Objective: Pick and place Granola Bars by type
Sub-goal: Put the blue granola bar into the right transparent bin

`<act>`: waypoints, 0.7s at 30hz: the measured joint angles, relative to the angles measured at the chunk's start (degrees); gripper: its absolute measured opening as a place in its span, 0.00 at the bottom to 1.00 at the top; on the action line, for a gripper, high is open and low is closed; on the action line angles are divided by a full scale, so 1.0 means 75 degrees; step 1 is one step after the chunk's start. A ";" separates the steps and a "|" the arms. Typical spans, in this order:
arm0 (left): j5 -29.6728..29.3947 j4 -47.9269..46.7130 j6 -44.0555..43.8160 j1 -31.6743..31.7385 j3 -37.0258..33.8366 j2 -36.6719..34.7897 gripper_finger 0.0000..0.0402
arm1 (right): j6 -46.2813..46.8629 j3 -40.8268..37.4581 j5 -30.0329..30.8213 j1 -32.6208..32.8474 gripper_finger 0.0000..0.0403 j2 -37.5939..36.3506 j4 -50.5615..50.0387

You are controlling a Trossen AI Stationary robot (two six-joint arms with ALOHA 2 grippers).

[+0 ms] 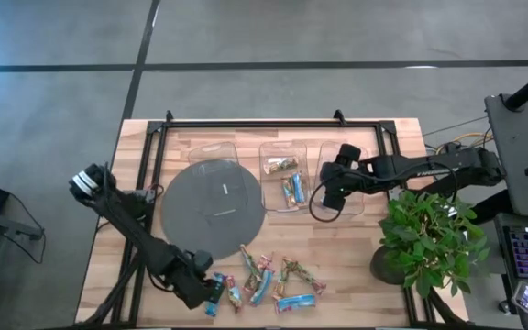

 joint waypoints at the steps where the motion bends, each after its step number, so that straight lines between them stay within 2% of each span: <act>1: -0.0008 0.0107 -0.0005 0.0003 0.0029 0.0152 0.46 | -0.0002 -0.0020 -0.0001 0.0000 0.64 0.0000 0.0000; 15: 0.0148 -0.0010 -0.0417 0.0007 0.0613 0.1674 0.45 | -0.0005 -0.0047 -0.0003 0.0000 0.62 0.0000 0.0044; 21: 0.0396 -0.0670 -0.0354 0.0017 0.1017 0.1852 0.39 | -0.0033 -0.0049 -0.0003 0.0000 0.62 0.0000 0.0044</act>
